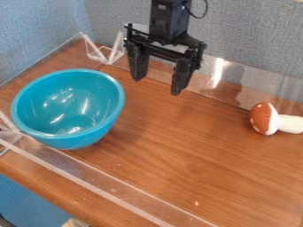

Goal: Put the mushroom in the blue bowl

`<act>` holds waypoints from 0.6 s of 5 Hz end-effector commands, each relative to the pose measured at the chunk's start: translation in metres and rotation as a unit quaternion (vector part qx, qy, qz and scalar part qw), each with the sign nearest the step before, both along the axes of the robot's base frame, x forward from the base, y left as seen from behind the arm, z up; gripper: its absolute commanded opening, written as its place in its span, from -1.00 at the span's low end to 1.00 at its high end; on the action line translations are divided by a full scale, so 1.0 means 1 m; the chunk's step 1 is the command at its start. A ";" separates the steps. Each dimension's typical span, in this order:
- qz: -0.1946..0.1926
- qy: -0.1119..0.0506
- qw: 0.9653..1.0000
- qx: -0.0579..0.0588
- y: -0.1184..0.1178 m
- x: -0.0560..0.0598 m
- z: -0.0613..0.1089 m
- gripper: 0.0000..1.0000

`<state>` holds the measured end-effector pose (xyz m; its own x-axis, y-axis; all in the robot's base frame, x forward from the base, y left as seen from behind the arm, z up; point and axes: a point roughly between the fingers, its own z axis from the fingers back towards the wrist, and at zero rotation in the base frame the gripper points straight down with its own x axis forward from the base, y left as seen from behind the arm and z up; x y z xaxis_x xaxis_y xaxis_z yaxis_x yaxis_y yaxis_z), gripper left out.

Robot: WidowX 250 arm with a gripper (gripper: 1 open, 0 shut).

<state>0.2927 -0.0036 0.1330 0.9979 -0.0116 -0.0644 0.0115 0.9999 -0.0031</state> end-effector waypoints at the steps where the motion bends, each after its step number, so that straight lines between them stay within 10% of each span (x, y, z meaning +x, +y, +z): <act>1: -0.059 -0.004 0.998 -0.003 -0.034 0.018 0.004 1.00; 3: -0.166 -0.015 0.986 -0.007 -0.106 0.062 -0.028 1.00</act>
<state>0.3452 -0.1093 0.0786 0.9353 -0.3334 -0.1187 0.3336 0.9425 -0.0183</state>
